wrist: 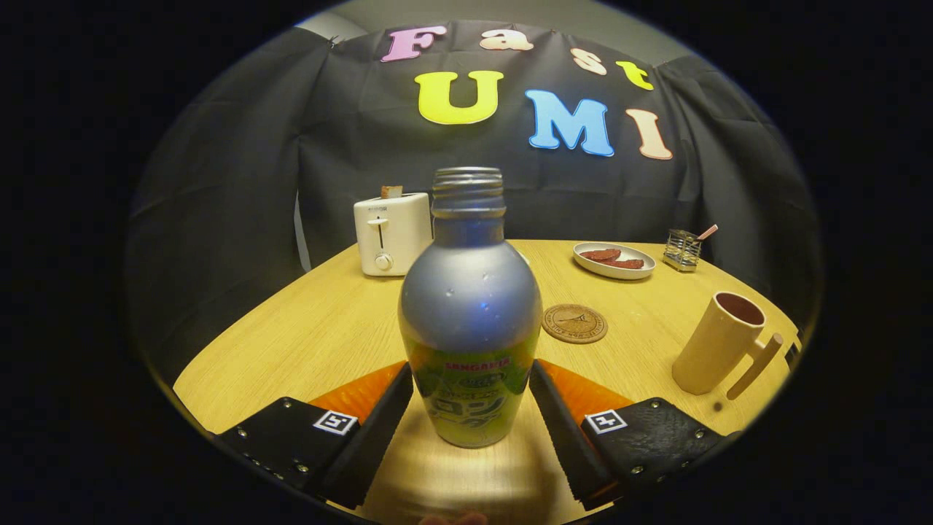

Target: Take the bottle from table, then pour the juice into the cup, finally place the bottle on the coaster

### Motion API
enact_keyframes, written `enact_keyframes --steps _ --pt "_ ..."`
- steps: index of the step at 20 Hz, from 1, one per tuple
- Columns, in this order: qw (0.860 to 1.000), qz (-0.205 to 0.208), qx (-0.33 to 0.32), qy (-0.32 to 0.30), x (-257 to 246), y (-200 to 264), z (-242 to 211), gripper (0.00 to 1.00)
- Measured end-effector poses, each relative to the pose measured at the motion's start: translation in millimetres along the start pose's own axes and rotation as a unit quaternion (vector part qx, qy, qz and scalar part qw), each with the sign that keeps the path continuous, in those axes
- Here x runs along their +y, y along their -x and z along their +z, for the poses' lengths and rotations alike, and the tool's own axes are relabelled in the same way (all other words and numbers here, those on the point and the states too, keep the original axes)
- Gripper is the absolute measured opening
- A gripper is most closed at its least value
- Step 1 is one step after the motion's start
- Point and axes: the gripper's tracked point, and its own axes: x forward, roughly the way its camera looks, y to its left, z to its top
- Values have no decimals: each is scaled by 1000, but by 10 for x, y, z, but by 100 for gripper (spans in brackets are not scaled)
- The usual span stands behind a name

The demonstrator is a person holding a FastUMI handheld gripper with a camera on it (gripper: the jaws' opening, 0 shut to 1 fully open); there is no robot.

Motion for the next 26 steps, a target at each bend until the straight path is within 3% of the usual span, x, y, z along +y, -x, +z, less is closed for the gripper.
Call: enact_keyframes --steps 9,14,26 --pt "1000 -7 16 -8 -16 17 -126 98" --pt "1000 -3 13 -7 -17 -30 -118 81" --pt "996 18 27 -80 -98 32 192 76"
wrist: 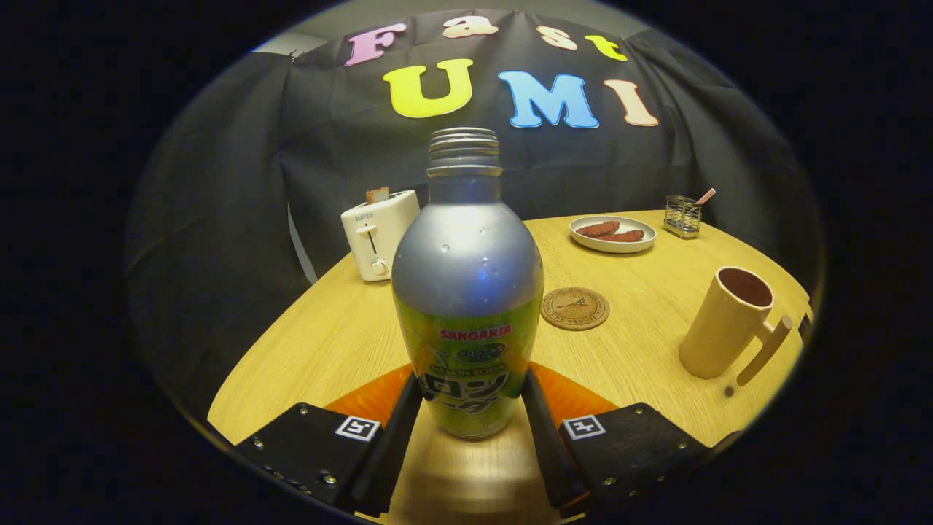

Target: Take the bottle from table, then pour the juice into the cup, finally place the bottle on the coaster

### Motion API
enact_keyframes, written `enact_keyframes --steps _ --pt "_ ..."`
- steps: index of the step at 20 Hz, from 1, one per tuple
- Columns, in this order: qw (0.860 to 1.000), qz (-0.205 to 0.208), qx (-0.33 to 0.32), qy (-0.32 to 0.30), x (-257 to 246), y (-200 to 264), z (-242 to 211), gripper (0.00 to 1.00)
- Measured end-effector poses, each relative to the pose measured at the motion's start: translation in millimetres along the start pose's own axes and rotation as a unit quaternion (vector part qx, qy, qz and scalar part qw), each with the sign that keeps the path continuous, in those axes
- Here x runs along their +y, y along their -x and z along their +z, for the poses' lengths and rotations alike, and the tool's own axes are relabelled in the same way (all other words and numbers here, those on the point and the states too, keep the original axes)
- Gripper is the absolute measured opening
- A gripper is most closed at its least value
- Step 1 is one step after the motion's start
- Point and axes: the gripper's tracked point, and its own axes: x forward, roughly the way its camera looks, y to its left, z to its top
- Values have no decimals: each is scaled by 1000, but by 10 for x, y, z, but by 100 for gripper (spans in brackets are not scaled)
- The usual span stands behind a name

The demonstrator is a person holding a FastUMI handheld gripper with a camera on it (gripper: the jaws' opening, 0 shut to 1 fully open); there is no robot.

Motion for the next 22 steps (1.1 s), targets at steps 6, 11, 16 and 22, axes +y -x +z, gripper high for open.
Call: enact_keyframes --steps 6,11,16,22 --pt "998 16 -10 -52 -45 95 235 76" --pt "993 34 -20 -108 -140 172 361 76" --pt "983 51 -28 -173 -278 242 434 76" --pt "968 66 -19 -241 -425 228 389 76"
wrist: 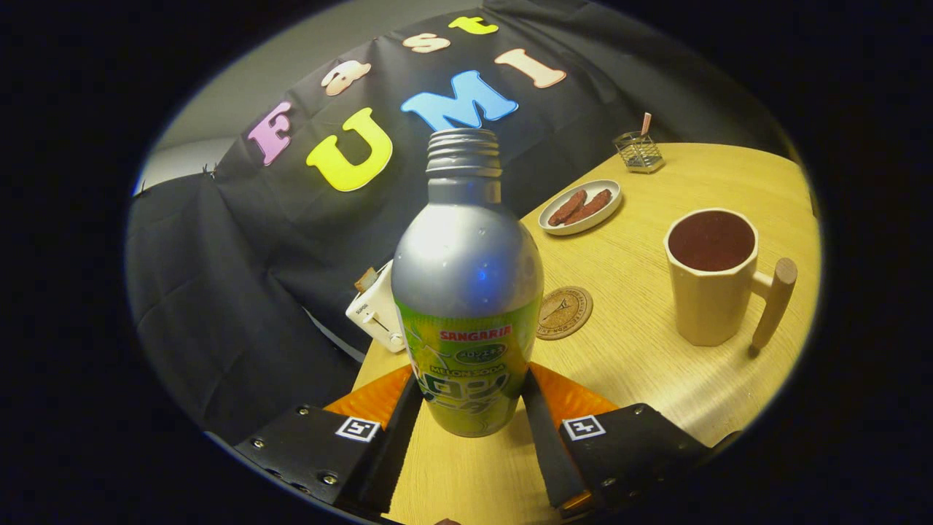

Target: Take the bottle from table, then pour the juice into the cup, finally place the bottle on the coaster

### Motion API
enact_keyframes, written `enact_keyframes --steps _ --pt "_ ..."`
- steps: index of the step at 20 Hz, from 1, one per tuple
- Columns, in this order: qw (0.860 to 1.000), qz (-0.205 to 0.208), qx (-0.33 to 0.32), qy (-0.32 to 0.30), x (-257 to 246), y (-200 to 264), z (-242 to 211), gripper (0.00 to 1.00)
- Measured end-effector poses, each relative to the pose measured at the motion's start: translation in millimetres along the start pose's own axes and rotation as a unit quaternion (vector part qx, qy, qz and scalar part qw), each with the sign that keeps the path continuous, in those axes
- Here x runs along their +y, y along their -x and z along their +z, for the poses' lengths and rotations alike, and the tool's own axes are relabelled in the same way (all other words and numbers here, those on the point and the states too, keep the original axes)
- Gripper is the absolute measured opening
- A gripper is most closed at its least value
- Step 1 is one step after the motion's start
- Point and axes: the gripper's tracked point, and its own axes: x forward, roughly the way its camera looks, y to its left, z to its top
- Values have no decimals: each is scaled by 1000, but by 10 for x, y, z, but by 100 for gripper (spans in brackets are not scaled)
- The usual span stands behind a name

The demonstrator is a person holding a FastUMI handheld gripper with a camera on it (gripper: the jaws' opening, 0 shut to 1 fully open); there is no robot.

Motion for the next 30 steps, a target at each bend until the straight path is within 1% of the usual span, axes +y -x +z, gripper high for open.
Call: enact_keyframes --steps 3,6,9,13,17,19,23,30 --pt "1000 6 6 -23 -60 22 11 76" --pt "998 22 9 -63 -69 21 20 76" --pt "995 27 11 -93 -112 25 26 76" --pt "990 31 -2 -137 -162 36 113 76" --pt "982 34 -7 -187 -239 59 128 76" --pt "977 32 -7 -211 -276 62 119 76" --pt "962 32 -8 -271 -295 43 124 76" --pt "935 50 -6 -350 -176 -15 164 76"
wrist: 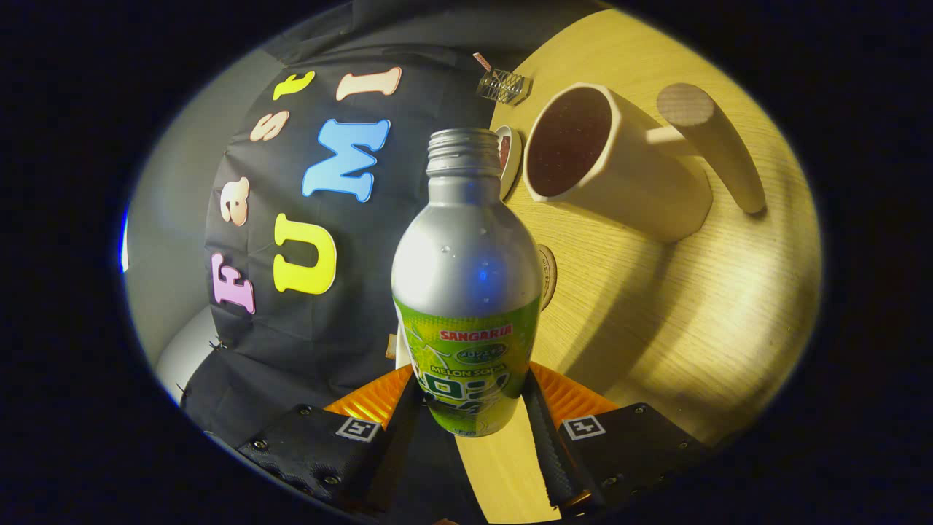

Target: Take the bottle from table, then pour the juice into the cup, finally place the bottle on the coaster

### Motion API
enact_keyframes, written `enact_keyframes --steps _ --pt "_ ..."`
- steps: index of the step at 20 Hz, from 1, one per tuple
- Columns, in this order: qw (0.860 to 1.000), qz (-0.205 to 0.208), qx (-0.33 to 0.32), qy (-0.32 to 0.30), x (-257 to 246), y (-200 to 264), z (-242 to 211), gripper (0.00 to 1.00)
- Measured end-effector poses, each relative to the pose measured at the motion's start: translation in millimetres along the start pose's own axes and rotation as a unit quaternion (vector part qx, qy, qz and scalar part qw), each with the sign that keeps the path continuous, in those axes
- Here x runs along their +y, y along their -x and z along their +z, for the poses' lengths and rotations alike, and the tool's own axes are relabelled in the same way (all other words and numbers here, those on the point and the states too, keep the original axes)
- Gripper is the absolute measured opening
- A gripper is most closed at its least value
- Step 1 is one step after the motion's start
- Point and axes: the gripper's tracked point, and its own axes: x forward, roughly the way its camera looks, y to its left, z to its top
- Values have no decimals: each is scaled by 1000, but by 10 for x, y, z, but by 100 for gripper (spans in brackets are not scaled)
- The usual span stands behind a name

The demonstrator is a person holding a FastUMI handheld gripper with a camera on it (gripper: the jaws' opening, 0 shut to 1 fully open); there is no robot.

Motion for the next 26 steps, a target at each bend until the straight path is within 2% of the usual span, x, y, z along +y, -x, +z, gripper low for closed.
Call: enact_keyframes --steps 14,26 --pt "994 15 8 -109 140 -67 -14 76" --pt "985 23 19 -170 265 -132 -7 76"
